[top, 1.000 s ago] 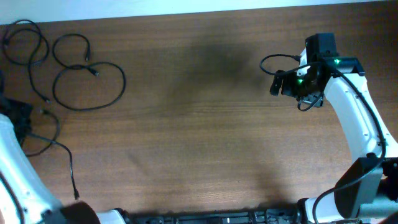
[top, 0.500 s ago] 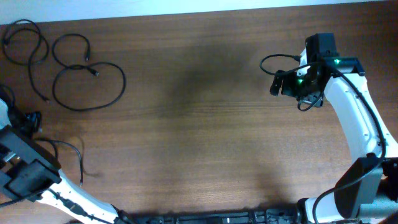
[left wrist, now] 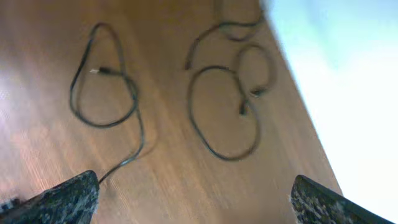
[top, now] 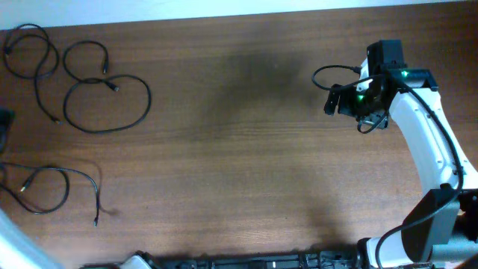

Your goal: Untangle cables

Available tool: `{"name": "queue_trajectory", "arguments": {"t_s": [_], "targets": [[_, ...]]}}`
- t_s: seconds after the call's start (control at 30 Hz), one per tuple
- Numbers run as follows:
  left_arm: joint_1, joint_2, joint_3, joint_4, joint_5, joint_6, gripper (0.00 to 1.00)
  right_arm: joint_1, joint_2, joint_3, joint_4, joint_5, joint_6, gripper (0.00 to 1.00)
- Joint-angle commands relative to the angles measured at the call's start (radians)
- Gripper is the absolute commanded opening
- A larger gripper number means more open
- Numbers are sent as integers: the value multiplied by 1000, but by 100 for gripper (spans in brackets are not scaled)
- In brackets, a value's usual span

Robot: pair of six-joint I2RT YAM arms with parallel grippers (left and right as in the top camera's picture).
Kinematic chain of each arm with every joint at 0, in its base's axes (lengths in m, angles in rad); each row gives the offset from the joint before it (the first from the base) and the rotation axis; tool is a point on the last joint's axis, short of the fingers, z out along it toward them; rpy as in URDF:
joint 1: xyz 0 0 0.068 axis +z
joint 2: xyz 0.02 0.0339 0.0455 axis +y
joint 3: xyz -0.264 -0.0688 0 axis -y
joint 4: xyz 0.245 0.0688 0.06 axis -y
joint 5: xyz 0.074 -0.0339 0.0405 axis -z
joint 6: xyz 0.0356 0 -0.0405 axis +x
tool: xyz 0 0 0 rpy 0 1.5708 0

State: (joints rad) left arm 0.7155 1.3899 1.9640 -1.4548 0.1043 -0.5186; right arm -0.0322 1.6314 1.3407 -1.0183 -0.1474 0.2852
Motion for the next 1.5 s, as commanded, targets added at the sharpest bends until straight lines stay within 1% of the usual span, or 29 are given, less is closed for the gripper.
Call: {"name": "queue_trajectory", "arguments": {"t_s": [0.0,0.03,0.13,0.2,0.37,0.43,0.6,0.77,0.9,1.03,1.1,1.23,1.33,1.47], "targets": [[1,-168,-1,-16,216,246,99,-1,-7,6,1,2,4,99],[1,-212,-1,-33,257,255,99,-1,-7,6,1,1,4,99],[1,-317,-1,-101,240,255,99,-1,-7,6,1,1,4,99],[-1,-400,0,-221,241,255,99,-1,-7,6,1,2,4,99],[-38,-534,-2,-233,240,255,99,-1,3,6,1,2,4,99],[-100,-585,-2,-233,240,255,99,-1,3,6,1,1,4,99],[-365,-682,-2,-233,240,255,99,-1,3,6,1,1,4,99],[-447,-717,-2,-233,235,256,99,-1,4,6,1,1,4,99],[-574,-827,-2,-233,237,255,99,-1,4,6,1,2,4,99],[-583,-977,-2,-233,227,256,99,-1,4,6,1,1,4,99],[-583,-1080,-6,-233,170,294,99,-1,4,6,1,2,4,99],[-582,-1251,-55,-233,157,357,99,-1,4,6,1,1,4,99],[-582,-1300,-103,-230,149,357,99,-1,4,6,1,1,4,99],[-583,-1313,-246,-196,131,357,99,-1,4,6,1,2,4,99]]}}
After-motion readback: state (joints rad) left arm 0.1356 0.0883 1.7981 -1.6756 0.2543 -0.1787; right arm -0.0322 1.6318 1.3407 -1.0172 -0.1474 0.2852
